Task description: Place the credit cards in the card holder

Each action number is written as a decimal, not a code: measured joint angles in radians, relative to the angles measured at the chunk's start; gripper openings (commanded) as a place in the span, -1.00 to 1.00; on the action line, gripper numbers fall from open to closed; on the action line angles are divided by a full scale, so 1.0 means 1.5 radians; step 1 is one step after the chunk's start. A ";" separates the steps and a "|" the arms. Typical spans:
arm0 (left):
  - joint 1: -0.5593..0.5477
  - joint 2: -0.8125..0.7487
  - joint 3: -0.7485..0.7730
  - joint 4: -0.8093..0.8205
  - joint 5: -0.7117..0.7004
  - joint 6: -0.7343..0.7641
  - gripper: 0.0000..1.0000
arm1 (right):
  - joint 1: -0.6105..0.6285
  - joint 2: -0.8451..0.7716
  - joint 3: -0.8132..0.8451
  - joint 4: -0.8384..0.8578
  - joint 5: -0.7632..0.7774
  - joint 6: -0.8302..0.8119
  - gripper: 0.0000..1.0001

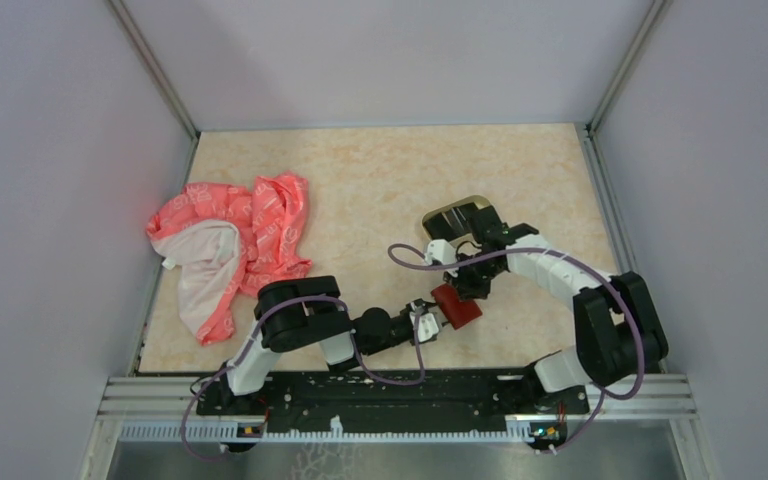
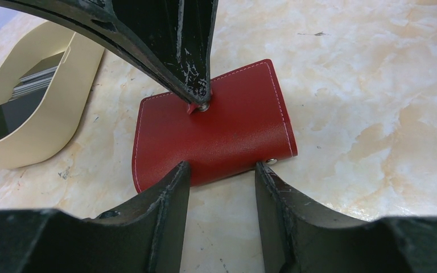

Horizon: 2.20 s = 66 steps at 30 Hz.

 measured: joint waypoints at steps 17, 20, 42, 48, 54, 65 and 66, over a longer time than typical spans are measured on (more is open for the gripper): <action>0.002 0.000 0.000 0.000 0.001 -0.006 -0.03 | 0.027 -0.056 -0.055 0.058 0.030 -0.021 -1.00; 0.002 0.000 -0.001 0.001 0.001 -0.007 -0.03 | 0.033 -0.063 -0.064 0.067 0.030 -0.026 -1.00; 0.007 -0.108 -0.108 -0.001 0.004 -0.143 0.72 | -0.056 -0.106 0.007 -0.014 -0.081 0.018 0.69; 0.107 -0.327 -0.147 -0.094 0.091 -0.354 0.98 | -0.138 -0.208 0.051 0.070 -0.046 0.130 0.97; 0.205 -0.562 0.006 -0.481 0.114 -0.458 0.98 | -0.159 -0.287 0.090 0.167 0.076 0.302 0.96; 0.330 -0.780 0.189 -0.874 0.172 -0.501 0.98 | -0.160 -0.288 0.206 0.179 0.065 0.484 0.97; 0.330 -0.792 0.192 -0.891 0.175 -0.504 0.98 | -0.160 -0.288 0.215 0.179 0.069 0.502 0.97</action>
